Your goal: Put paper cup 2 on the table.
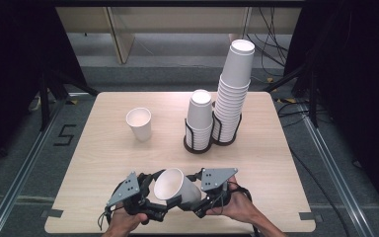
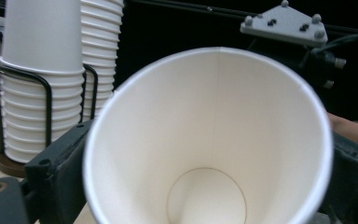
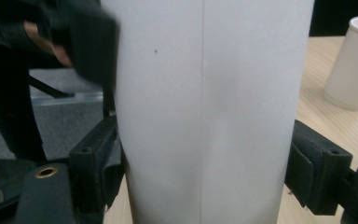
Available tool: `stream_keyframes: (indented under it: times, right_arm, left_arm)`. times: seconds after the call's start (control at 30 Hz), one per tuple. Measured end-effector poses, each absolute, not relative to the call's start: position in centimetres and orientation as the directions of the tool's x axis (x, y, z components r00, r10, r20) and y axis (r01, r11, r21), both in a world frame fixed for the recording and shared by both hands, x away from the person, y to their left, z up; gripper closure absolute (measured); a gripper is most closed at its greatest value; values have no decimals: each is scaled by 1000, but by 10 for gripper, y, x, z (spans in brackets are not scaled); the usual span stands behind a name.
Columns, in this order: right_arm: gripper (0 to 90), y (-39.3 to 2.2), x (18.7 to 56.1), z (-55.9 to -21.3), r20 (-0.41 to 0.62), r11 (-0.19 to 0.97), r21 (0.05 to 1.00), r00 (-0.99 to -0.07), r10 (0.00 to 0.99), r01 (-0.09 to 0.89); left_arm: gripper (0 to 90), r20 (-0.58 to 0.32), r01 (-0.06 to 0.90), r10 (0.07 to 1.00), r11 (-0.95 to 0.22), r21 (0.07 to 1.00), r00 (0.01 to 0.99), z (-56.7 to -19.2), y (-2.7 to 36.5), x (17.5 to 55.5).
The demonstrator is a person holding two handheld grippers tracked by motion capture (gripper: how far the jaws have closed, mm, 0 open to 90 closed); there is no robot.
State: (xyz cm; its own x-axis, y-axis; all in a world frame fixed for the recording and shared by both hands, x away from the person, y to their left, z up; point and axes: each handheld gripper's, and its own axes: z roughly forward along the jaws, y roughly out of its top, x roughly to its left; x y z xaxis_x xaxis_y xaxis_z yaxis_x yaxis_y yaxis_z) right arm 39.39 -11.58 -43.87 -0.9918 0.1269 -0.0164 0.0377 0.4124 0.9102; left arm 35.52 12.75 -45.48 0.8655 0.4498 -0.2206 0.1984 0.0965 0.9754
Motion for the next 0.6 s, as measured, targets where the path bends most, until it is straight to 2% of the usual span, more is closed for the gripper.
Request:
stream_keyframes:
  times: [0.33,0.4,0.6]
  right_arm:
    - [216,-109,391,-445,12,406,912,-992,123,61]
    - [210,-108,391,-445,42,409,908,-992,122,89]
    - [173,-111,393,-448,63,424,898,-987,145,119]
  left_arm:
    - [134,-191,181,436,65,981,879,-456,126,354]
    - [146,-184,176,437,58,983,881,-456,126,354]
    - [160,-172,162,469,62,985,866,-455,129,354]
